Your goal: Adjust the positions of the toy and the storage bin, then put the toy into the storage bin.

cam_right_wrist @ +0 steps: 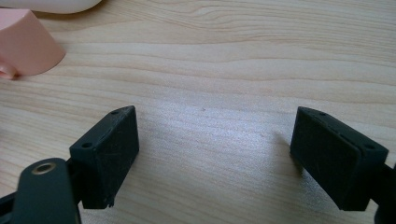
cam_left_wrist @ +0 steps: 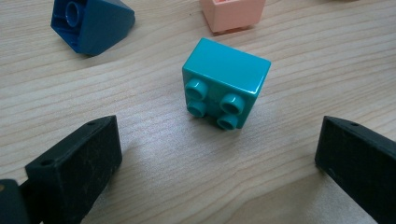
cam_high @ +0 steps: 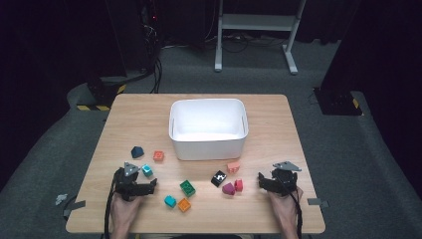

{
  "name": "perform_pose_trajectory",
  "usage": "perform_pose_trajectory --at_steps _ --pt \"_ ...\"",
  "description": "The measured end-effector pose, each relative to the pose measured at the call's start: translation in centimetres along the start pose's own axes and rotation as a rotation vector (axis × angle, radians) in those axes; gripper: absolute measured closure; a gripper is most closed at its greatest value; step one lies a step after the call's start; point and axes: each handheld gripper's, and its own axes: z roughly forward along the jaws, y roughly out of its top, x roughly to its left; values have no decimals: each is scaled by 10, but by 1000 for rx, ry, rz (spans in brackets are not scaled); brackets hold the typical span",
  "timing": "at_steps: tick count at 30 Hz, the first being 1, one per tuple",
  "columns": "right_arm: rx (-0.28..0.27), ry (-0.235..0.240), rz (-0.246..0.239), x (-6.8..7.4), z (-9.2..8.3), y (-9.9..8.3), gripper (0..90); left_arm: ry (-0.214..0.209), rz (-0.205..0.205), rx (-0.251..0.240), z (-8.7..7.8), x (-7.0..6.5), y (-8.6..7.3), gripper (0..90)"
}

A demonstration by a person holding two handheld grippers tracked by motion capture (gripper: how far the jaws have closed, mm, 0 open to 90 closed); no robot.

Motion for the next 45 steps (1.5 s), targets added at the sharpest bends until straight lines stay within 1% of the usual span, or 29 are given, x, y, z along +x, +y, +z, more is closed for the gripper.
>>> perform_pose_trajectory --at_steps 1,5,7,9,10,11,12,13,14,15,17,19,20,23,27,30,31,32,35,39,40,45 --pt "-5 2 -3 1 -1 -1 189 0 1 0 0 0 0 6" --pt "-14 20 -6 2 -4 -3 225 1 2 0 0 0 0 6" --pt "-19 44 -8 5 -6 -3 233 1 1 -1 0 0 0 8" --pt "-40 63 -25 8 -11 -3 251 2 1 -2 0 0 0 10" --pt "-40 63 -25 8 -11 -3 251 2 1 -2 0 0 0 10" --pt "-53 84 -28 10 -14 -2 258 2 0 -2 0 0 0 10" --pt "-53 84 -28 10 -14 -2 258 2 0 -2 0 0 0 10" --pt "-66 103 -23 13 -16 -2 269 2 0 -2 0 0 0 10" --pt "-66 103 -23 13 -16 -2 269 2 1 -2 0 0 0 10" --pt "-72 120 -21 15 -16 -1 275 2 1 -1 0 0 0 10" --pt "-74 125 -22 16 -16 -1 280 2 0 -2 0 0 0 10" --pt "-75 146 -24 20 -14 1 287 2 1 -2 0 0 0 10" --pt "-75 146 -24 20 -14 1 287 2 1 -2 0 0 0 10" --pt "-78 167 -21 23 -13 3 289 2 0 -2 0 0 0 11" --pt "-87 193 -26 30 -15 7 298 2 0 -2 0 0 0 11" --pt "-89 216 -48 35 -14 11 307 2 0 -2 0 0 0 11" --pt "-94 234 -62 39 -15 13 315 2 0 -2 0 0 0 11" --pt "-94 234 -62 39 -15 13 315 2 0 -2 0 0 0 11" --pt "-93 258 -82 45 -14 18 319 2 0 -3 0 0 0 12" --pt "-95 287 -96 52 -13 28 324 3 0 -3 0 0 0 12" --pt "-95 287 -96 52 -13 28 324 3 0 -3 0 0 0 12" --pt "-81 313 -103 58 -10 36 324 2 0 -3 0 0 0 12"
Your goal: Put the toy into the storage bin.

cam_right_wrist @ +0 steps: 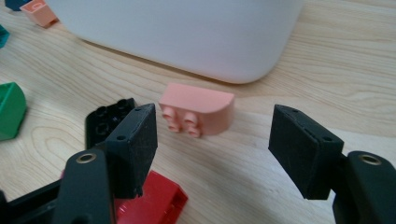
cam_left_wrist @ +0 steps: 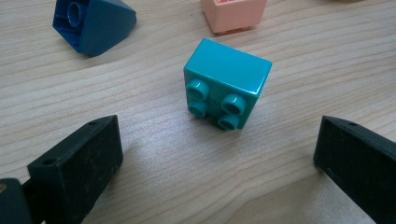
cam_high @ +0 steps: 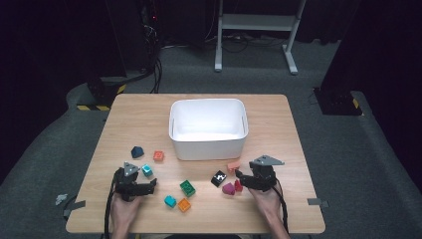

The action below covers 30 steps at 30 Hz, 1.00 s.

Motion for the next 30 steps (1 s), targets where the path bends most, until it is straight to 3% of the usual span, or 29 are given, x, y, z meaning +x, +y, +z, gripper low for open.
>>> perform_pose_trajectory --at_steps 15,30 --pt "69 26 -19 10 24 18 319 1 0 0 0 0 0 13" --pt "126 -19 -37 12 42 21 294 1 -1 0 0 0 0 14"
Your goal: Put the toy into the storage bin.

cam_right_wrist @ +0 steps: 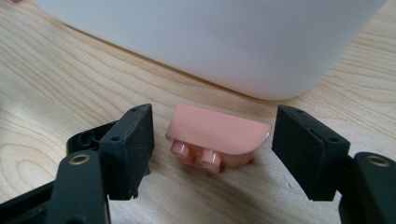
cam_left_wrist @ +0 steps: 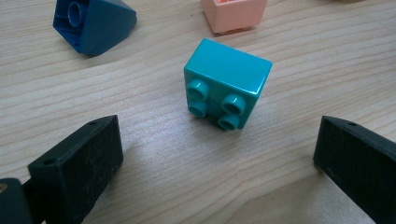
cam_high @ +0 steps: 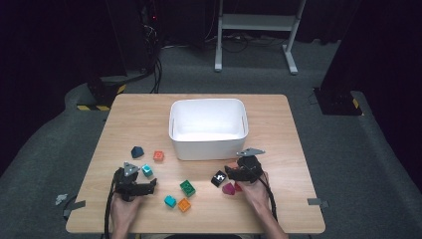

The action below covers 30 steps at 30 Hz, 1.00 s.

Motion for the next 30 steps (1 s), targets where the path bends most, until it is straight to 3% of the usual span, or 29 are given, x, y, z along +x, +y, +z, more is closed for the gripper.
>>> perform_pose_trajectory --at_steps 14,21,23,26,30 --pt "16 -2 -5 -1 6 -3 374 0 -1 0 0 0 0 14" --pt "2 -21 -16 0 4 -6 399 1 -1 -1 0 0 0 15" --pt "-12 -21 -17 0 2 -6 455 0 -2 -1 0 0 0 15" --pt "-28 -28 -26 0 -2 -6 469 0 -2 -1 0 0 0 16" --pt "-10 -22 -31 0 0 -6 465 0 -3 -2 0 0 0 17"
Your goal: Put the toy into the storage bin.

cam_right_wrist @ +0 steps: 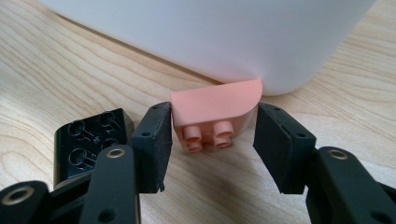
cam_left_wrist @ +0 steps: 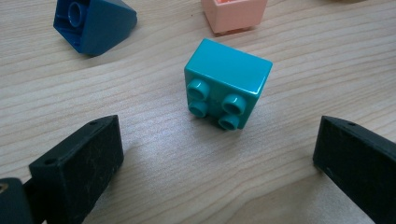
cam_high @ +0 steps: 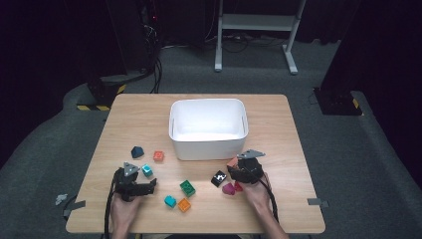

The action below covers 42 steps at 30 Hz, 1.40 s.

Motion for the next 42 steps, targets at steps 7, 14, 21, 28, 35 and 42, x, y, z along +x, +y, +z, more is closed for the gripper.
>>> perform_pose_trajectory --at_steps 7,14,21,28,35,42 --pt "4 11 -9 0 2 0 457 -1 2 -1 0 0 0 18" --pt "25 27 -5 2 8 5 308 0 1 -1 0 0 0 20" --pt "44 6 -11 5 14 11 319 -1 1 -1 0 0 0 20" --pt "58 -16 -2 4 18 12 350 -1 2 -1 0 0 0 20" --pt "54 -38 -15 5 16 11 432 -1 2 -1 0 0 0 20" --pt "34 -48 -16 4 12 6 436 -1 2 -1 0 0 0 21"
